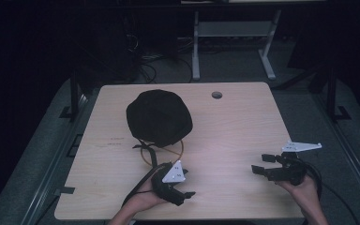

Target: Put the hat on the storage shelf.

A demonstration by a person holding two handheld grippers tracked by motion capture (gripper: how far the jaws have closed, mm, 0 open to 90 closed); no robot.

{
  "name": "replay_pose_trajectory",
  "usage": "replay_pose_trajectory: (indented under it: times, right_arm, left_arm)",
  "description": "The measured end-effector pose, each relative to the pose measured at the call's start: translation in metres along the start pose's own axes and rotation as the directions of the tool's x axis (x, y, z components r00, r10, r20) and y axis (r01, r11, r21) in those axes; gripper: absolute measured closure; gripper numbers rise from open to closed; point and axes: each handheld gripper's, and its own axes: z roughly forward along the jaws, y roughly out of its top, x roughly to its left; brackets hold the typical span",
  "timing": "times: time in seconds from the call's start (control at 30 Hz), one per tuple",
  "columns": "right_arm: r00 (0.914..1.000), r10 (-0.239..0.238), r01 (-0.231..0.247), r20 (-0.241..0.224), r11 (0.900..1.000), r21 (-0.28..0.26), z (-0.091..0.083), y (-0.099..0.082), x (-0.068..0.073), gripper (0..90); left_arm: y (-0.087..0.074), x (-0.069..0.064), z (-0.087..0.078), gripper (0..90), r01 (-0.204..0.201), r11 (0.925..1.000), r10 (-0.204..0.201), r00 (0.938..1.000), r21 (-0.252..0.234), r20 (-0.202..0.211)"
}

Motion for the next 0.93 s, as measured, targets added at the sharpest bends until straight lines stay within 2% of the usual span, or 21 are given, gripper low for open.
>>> replay_pose_trajectory:
  times: [0.13, 0.47, 0.57, 0.93]
  right_arm:
    - [0.9997, -0.020, 0.020, 0.015, 0.9997, 0.015, -0.001, -0.007, 0.003, 21.2]
    - [1.0000, 0.002, -0.002, 0.004, 1.0000, 0.001, -0.003, -0.027, 0.007, 21.0]
    - [0.9999, 0.000, 0.000, 0.017, 1.0000, -0.003, -0.004, -0.033, 0.008, 20.2]
    - [0.9994, 0.004, -0.001, 0.035, 0.9974, -0.072, -0.016, -0.049, 0.016, 19.2]
  left_arm:
    - [0.000, 0.000, 0.000, 24.6, 0.002, 1.0000, -0.002, 1.0000, -0.003, 0.000]
    - [0.000, 0.000, 0.000, 24.6, 0.007, 0.9999, -0.007, 1.0000, -0.009, 0.004]
    - [0.000, 0.000, 0.000, 24.6, 0.004, 1.0000, -0.004, 1.0000, -0.007, 0.006]
    - [0.002, -0.001, 0.001, 24.7, 0.008, 0.9999, -0.008, 0.9999, -0.014, 0.011]
